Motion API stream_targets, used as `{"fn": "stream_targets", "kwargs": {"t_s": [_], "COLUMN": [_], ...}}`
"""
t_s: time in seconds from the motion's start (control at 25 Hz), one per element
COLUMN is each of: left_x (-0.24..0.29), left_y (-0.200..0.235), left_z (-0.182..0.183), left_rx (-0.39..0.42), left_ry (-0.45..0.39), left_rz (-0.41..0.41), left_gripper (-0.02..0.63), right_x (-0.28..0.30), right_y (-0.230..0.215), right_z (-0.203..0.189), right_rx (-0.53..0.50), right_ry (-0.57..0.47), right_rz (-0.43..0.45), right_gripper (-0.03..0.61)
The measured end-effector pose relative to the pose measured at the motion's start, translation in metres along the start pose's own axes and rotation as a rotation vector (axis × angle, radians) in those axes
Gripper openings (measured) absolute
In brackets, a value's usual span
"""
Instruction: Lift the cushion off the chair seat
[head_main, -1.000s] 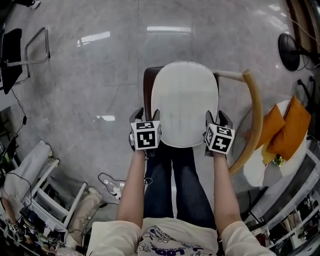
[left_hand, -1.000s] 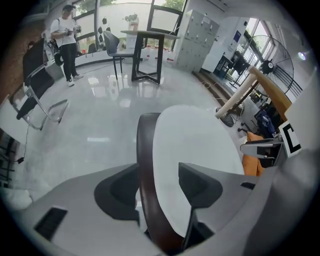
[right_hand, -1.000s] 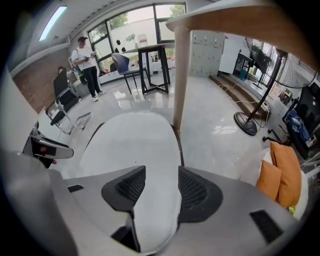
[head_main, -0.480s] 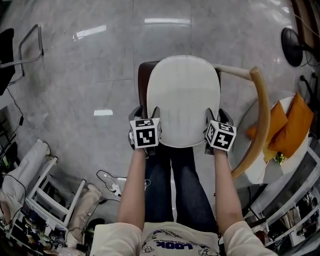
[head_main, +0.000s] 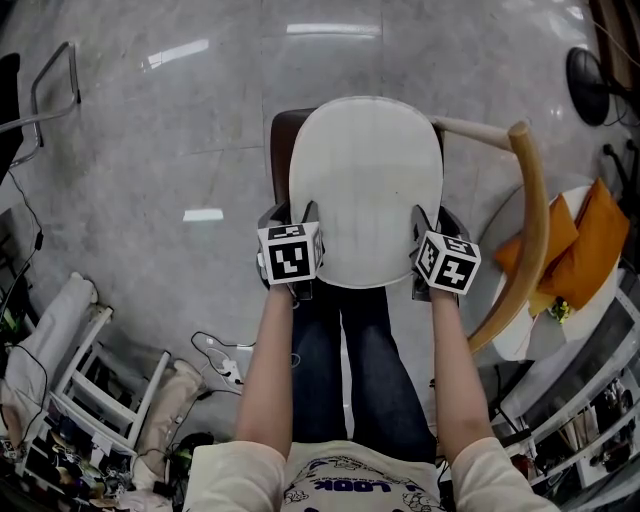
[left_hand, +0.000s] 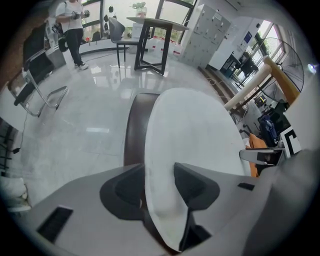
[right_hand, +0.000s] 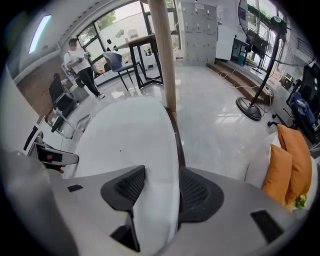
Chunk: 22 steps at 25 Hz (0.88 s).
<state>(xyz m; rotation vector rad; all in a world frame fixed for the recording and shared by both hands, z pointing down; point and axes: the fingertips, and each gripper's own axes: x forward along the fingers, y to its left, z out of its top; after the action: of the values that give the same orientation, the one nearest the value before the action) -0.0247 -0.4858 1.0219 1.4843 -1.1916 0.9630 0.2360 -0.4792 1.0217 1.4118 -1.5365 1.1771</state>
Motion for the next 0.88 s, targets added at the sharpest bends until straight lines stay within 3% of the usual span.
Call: {"fn": "stream_targets", "kwargs": {"t_s": [0.28,0.68,0.88], "left_x": [0.003,-0.010,-0.025], "left_y": [-0.001,-0.007,-0.009], "left_z": [0.000,0.000,-0.002], "left_rx": [0.004,0.032,0.057], "left_ry": [-0.001,-0.021,-0.028], "left_rz": [-0.019,0.005,0.011], "left_gripper": [0.181,0.086,0.075], "right_x": [0.003,-0.009,-0.024], "right_y": [0.003,0.007,0.012], "right_z": [0.000,0.000,-0.001], "right_rx": [-0.009,-0.060,-0.058], "right_ry": [0.012,-0.010,-0.021], "right_rz": [0.003,-0.027,-0.018], "right_gripper": [0.215,0.064,0.054]}}
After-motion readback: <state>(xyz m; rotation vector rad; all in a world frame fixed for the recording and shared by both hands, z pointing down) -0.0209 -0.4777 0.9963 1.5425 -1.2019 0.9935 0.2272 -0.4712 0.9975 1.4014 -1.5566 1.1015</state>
